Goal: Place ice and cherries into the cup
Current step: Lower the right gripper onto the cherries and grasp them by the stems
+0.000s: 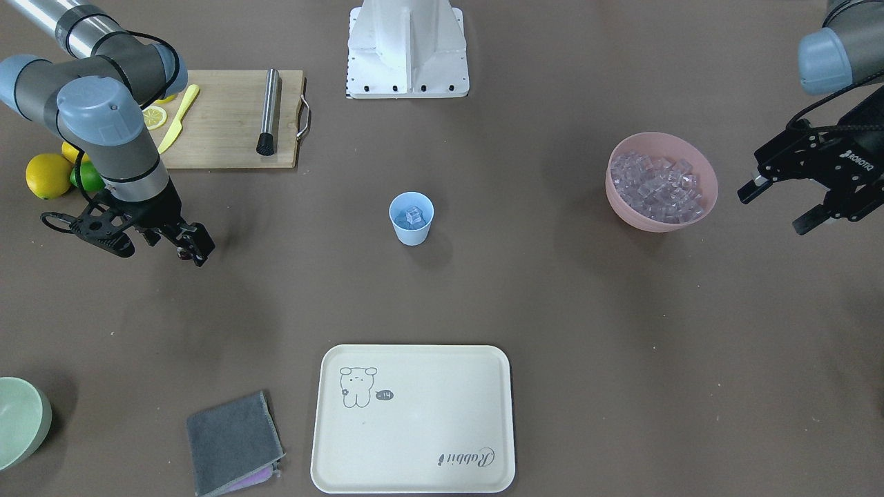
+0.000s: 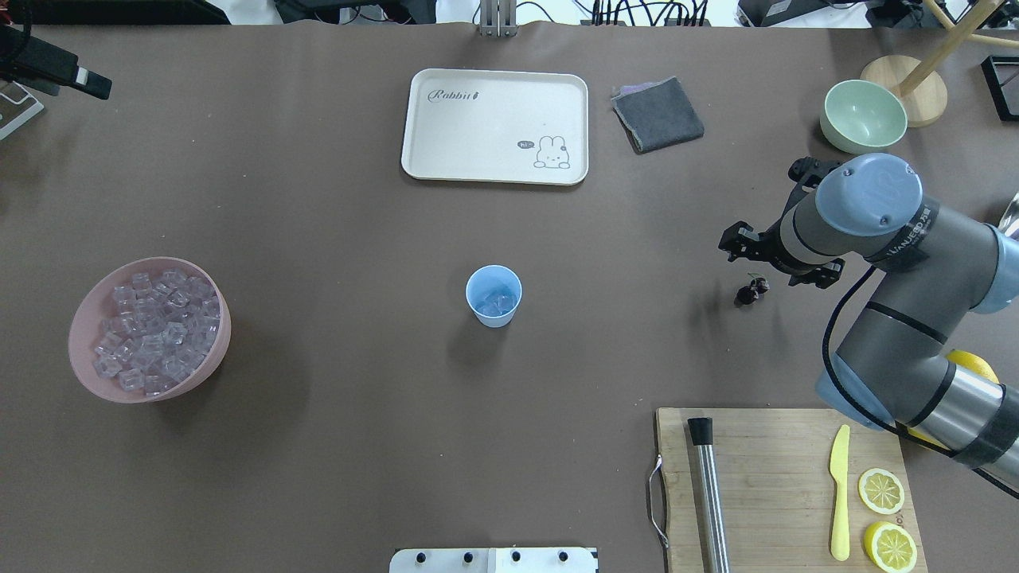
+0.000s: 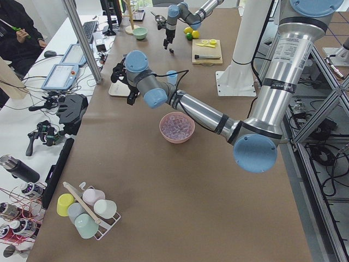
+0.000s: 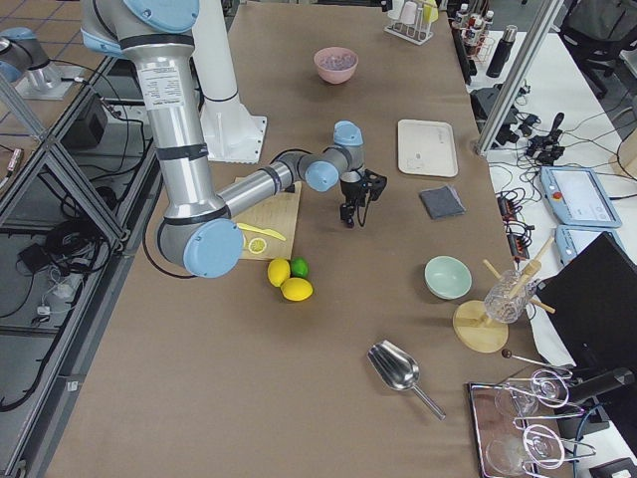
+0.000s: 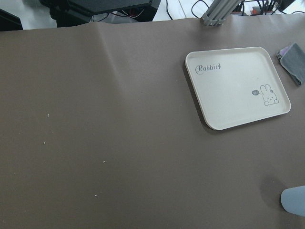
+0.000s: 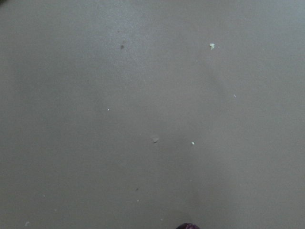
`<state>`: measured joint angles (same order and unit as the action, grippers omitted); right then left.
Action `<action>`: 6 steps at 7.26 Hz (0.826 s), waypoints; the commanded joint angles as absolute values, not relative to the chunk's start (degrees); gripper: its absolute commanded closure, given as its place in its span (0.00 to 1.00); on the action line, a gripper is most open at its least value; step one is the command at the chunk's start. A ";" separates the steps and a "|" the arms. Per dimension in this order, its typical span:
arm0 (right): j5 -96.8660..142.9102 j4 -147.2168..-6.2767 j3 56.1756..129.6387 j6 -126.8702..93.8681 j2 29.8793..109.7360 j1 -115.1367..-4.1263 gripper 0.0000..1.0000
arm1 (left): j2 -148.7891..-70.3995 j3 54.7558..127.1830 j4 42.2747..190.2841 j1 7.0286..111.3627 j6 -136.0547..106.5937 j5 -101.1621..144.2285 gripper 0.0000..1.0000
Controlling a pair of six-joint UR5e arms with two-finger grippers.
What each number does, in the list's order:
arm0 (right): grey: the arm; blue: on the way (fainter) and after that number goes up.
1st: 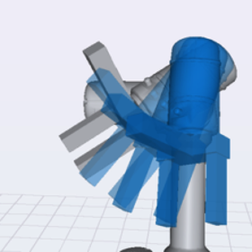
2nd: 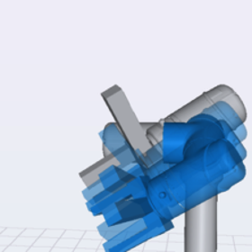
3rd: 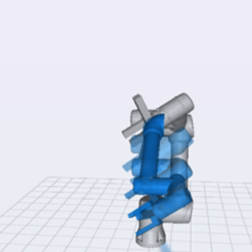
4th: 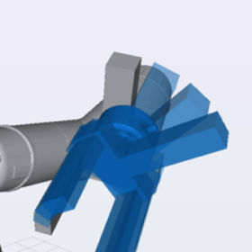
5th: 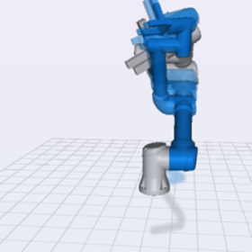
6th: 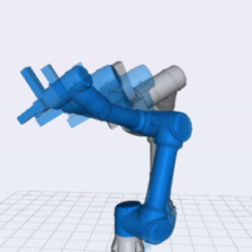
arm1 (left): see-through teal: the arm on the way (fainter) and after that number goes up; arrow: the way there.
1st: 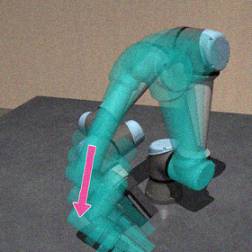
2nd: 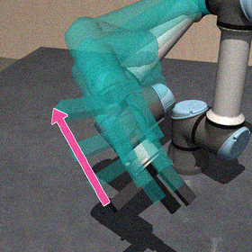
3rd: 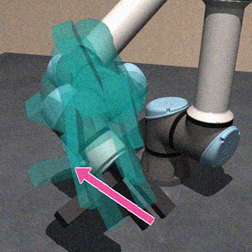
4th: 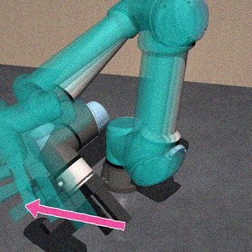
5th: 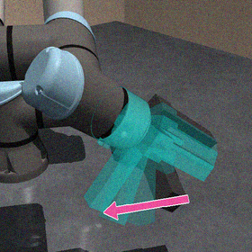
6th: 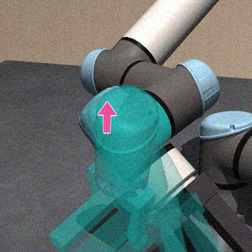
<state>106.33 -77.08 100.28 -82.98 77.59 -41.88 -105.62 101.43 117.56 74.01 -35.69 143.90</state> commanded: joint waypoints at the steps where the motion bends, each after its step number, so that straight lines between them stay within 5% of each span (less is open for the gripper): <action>1: 106.26 -77.17 100.02 -83.06 77.61 -41.22 0.18 | -105.56 101.60 117.51 74.09 -35.68 143.79 0.02; 3: 106.61 -77.17 99.93 -82.79 77.61 -40.70 0.18 | -105.47 101.78 117.51 74.27 -34.89 143.79 0.02; 5: 106.61 -77.17 100.20 -82.97 77.70 -40.61 0.40 | -105.47 101.78 117.51 74.36 -34.89 143.79 0.02; 6: 106.61 -77.17 100.11 -82.97 77.70 -40.69 0.40 | -105.47 101.78 117.51 74.44 -34.89 143.79 0.02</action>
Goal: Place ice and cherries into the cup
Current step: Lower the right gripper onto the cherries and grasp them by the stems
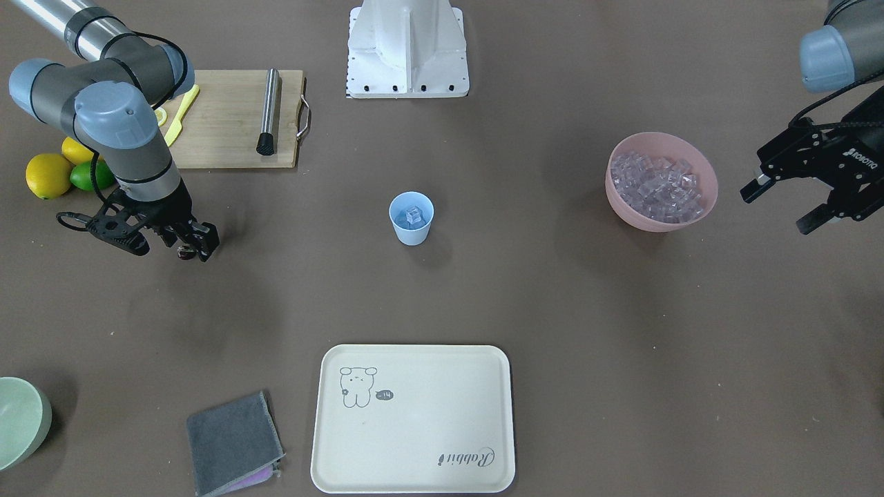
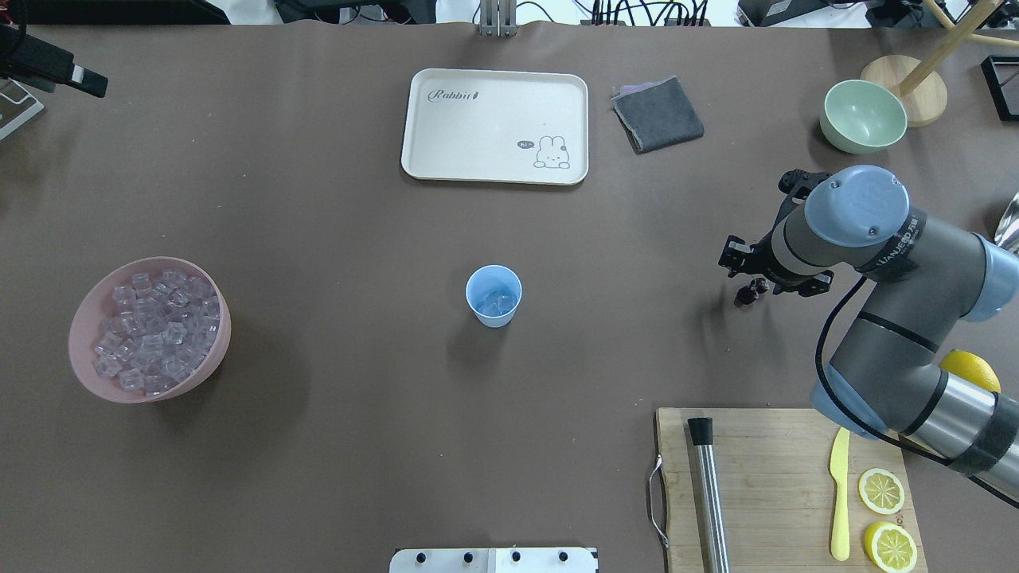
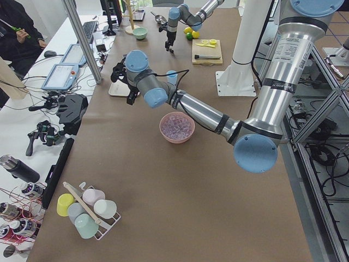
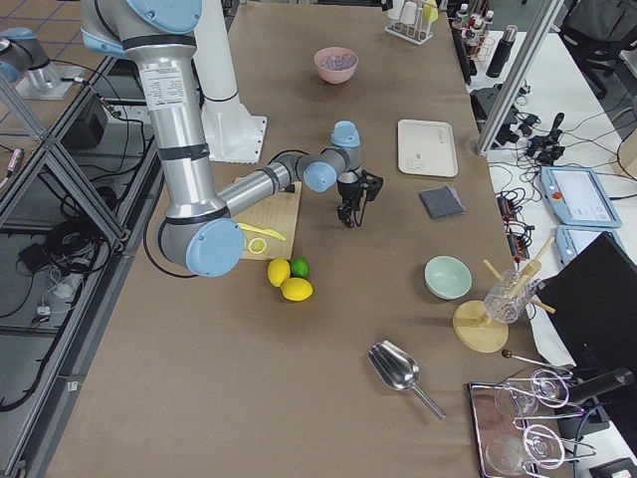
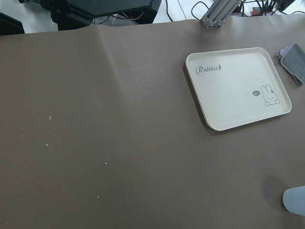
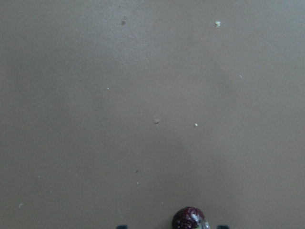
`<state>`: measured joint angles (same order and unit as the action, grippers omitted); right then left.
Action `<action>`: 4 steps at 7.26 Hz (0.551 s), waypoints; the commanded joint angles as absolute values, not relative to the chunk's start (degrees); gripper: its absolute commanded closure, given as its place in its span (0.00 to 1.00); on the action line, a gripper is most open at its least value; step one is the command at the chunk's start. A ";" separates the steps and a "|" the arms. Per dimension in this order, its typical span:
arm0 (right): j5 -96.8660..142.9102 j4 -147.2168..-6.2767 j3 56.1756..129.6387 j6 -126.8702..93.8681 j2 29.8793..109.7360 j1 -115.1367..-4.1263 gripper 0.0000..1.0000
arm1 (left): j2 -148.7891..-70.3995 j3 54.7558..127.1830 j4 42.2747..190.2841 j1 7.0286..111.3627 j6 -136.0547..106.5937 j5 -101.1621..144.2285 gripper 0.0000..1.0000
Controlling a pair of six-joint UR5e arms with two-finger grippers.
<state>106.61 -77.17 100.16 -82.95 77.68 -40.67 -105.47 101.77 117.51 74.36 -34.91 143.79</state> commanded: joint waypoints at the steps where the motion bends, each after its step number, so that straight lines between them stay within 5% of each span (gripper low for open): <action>1: 106.61 -77.17 100.11 -82.97 77.70 -40.69 0.40 | -105.47 101.86 117.51 74.36 -34.89 143.79 0.02; 3: 106.61 -77.17 100.63 -82.97 77.61 -40.69 0.46 | -105.47 101.87 117.51 74.44 -34.89 143.79 0.02; 4: 106.52 -77.17 100.72 -82.97 77.69 -40.95 0.59 | -105.47 101.87 117.51 74.44 -34.89 143.88 0.02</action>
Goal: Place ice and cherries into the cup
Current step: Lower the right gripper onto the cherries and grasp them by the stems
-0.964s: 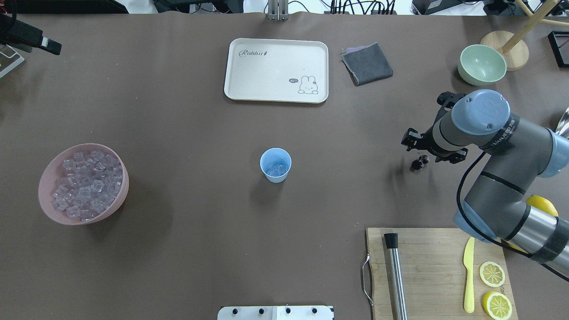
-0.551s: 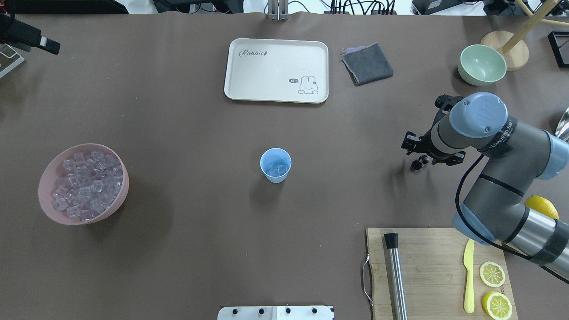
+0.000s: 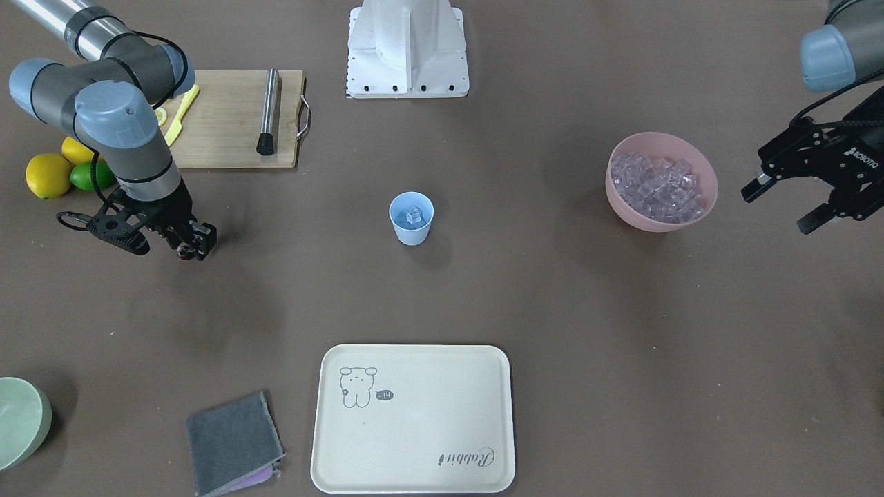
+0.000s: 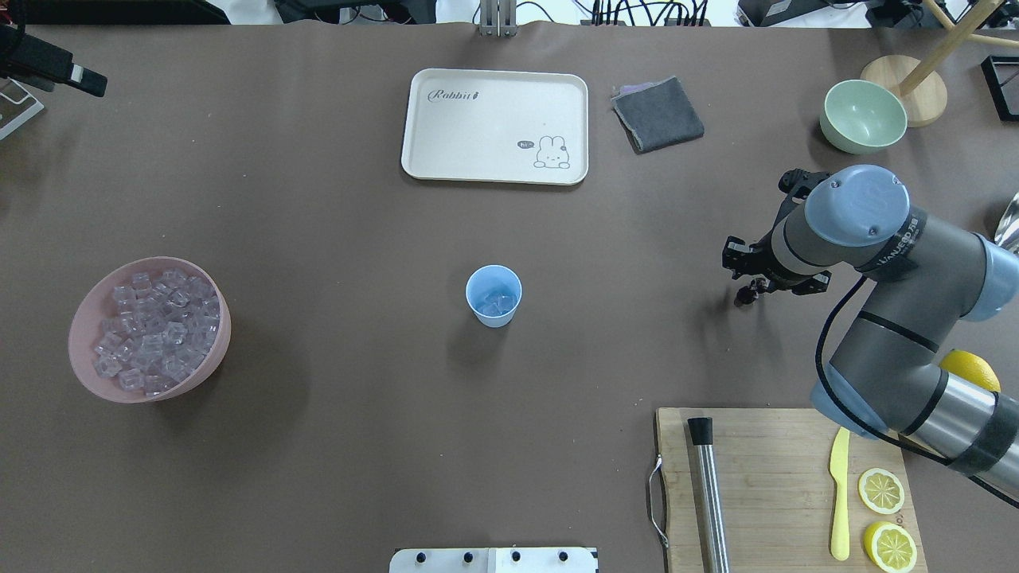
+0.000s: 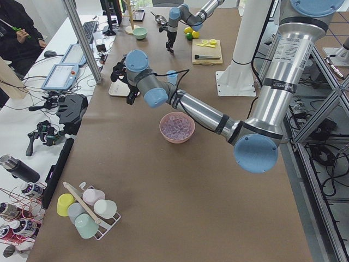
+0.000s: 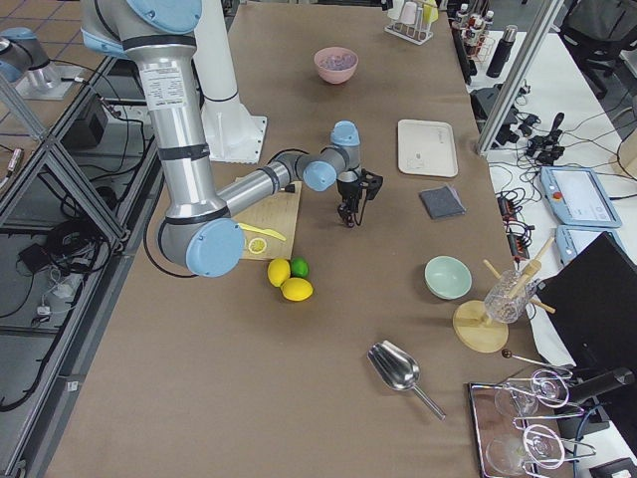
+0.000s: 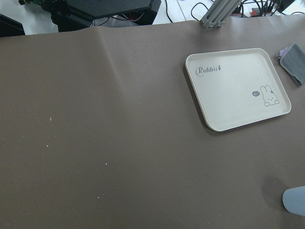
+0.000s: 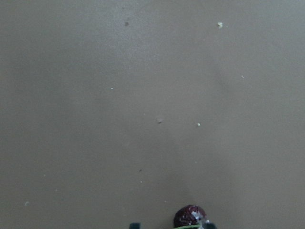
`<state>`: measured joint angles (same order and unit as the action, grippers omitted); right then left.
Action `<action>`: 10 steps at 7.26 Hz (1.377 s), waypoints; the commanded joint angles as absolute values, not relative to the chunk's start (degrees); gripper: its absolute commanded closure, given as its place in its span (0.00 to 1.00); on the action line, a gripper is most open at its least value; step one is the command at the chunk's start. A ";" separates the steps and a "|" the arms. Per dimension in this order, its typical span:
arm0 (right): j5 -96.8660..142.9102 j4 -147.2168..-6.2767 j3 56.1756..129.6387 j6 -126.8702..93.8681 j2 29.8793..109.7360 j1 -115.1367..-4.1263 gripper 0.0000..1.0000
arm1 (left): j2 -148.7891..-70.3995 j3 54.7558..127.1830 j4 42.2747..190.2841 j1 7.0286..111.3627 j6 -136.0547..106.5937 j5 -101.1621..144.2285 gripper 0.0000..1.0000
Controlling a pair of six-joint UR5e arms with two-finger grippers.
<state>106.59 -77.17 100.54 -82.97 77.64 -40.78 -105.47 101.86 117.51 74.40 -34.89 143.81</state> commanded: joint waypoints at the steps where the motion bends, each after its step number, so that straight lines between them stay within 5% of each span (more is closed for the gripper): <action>1: 106.52 -77.17 100.55 -82.97 77.70 -41.31 0.61 | -105.47 101.87 117.51 74.44 -34.89 143.88 0.02; 4: 106.52 -77.17 100.55 -82.88 77.70 -41.40 0.67 | -105.47 101.87 117.51 74.53 -34.89 143.88 0.02; 6: 106.44 -77.17 101.25 -82.88 77.70 -42.10 0.94 | -105.47 102.13 117.51 74.44 -34.89 143.79 0.02; 7: 106.52 -77.17 101.25 -82.88 77.70 -42.62 1.00 | -105.47 102.13 117.51 74.44 -34.89 143.79 0.02; 10: 107.31 -77.17 102.91 -82.44 77.61 -44.46 1.00 | -105.47 102.04 117.51 74.53 -34.89 143.88 0.02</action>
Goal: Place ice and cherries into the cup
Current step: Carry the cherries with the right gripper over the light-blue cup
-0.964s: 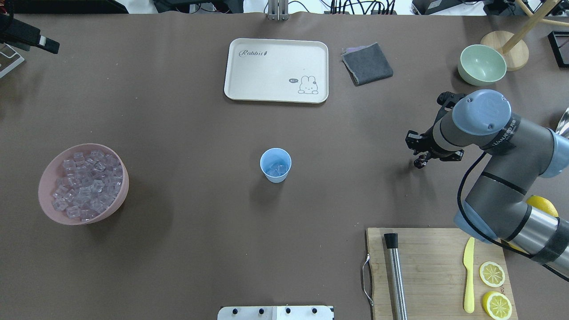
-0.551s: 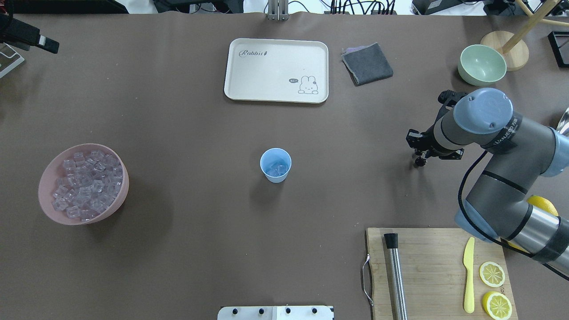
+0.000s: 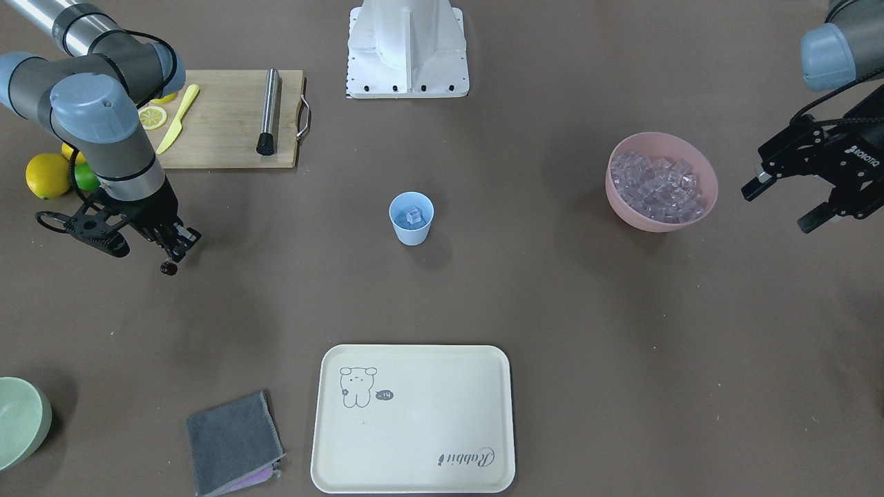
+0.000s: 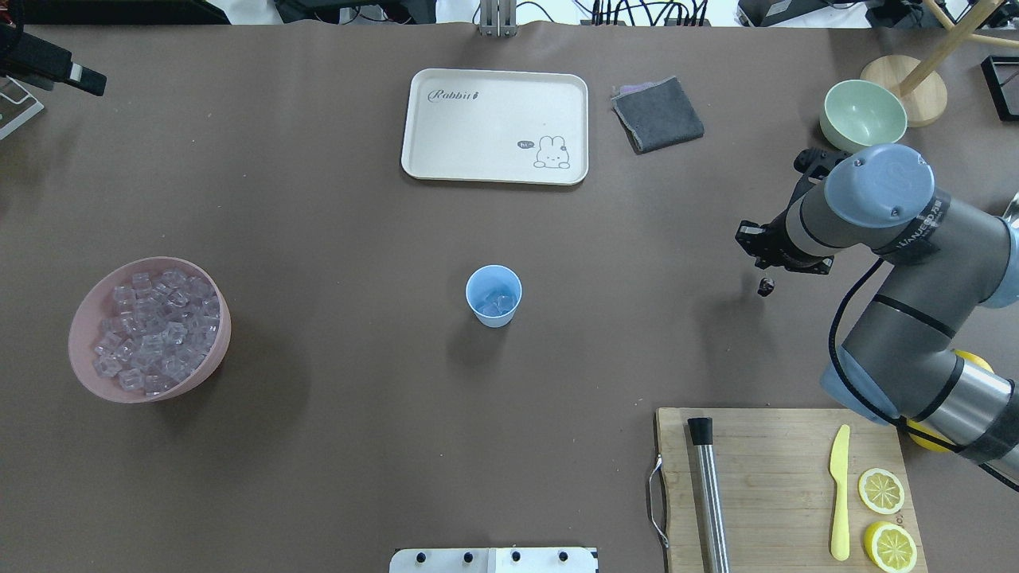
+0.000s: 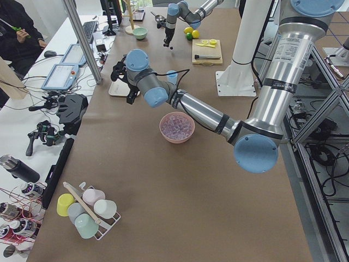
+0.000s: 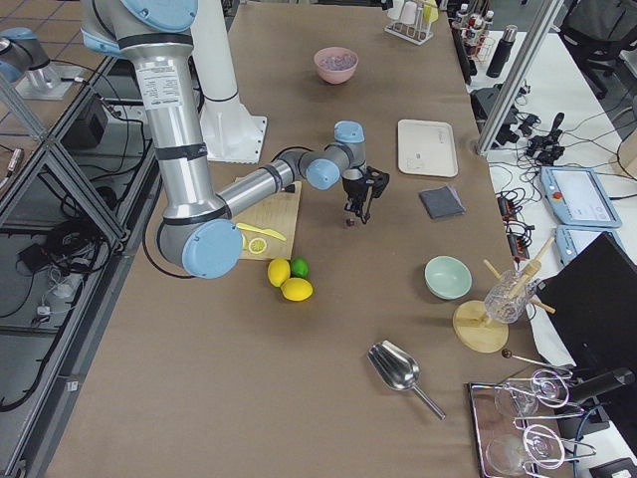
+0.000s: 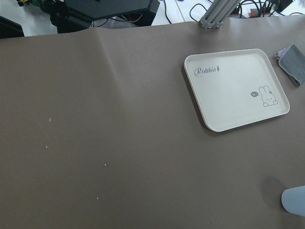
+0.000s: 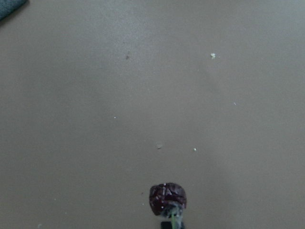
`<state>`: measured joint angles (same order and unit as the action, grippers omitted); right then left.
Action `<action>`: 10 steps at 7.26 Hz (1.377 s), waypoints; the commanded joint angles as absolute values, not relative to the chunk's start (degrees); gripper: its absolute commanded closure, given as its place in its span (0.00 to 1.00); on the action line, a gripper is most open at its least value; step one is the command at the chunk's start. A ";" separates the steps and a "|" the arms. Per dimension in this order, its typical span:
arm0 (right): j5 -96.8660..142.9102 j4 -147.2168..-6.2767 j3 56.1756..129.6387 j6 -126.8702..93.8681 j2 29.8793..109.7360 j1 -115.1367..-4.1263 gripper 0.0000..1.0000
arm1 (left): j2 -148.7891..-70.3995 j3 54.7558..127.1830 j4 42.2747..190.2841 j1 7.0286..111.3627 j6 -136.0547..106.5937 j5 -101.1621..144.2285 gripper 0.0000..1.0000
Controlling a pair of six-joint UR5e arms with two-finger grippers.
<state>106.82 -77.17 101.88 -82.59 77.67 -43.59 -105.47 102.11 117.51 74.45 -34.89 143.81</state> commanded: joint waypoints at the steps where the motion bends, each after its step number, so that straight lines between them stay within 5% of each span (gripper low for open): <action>1: 108.10 -77.17 104.92 -82.35 76.91 -45.08 1.00 | -105.47 102.04 117.51 74.53 -34.89 143.88 0.02; 6: 108.02 -76.12 104.25 -82.80 59.54 -36.86 1.00 | -105.03 101.34 117.51 74.36 -34.98 143.70 0.02; 10: 103.73 -60.39 99.51 -82.62 55.47 -30.95 1.00 | -102.66 100.46 117.51 74.53 -34.80 143.61 0.02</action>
<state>106.14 -63.83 101.48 -82.73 56.52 -33.05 -103.24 100.93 117.55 74.41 -34.84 143.65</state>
